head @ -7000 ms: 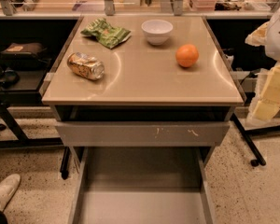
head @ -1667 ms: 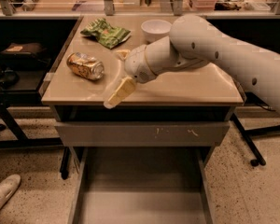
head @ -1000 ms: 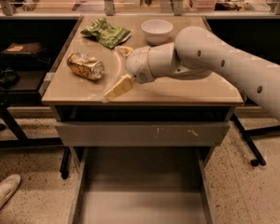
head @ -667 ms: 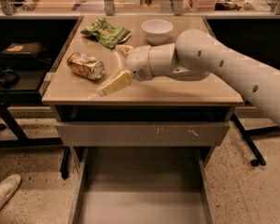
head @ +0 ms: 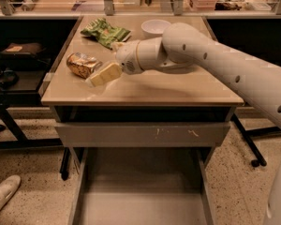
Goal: Place orange can into middle drawer
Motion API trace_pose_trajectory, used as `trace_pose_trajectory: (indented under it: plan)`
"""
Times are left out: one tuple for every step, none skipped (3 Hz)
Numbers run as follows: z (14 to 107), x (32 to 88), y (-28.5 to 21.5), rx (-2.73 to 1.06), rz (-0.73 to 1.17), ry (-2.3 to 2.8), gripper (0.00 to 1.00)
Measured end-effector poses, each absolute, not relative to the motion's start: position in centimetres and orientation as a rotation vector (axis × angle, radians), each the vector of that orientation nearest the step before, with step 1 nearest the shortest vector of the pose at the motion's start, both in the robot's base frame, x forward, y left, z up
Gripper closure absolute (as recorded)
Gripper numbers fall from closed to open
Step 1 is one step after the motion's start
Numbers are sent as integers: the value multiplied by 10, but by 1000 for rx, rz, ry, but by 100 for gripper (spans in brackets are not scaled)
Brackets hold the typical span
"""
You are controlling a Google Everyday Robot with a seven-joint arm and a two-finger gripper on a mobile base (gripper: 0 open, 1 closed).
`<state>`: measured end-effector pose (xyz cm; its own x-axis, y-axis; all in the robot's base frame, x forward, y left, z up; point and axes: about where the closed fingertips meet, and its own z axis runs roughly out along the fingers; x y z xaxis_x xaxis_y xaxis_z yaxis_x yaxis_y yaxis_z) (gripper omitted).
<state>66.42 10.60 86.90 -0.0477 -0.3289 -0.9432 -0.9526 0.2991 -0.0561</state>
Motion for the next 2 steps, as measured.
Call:
trace_pose_trajectory:
  plan:
    - [859,677,124,-1224,713,1667,0]
    - [849,687,139,-1233,710,1710,0]
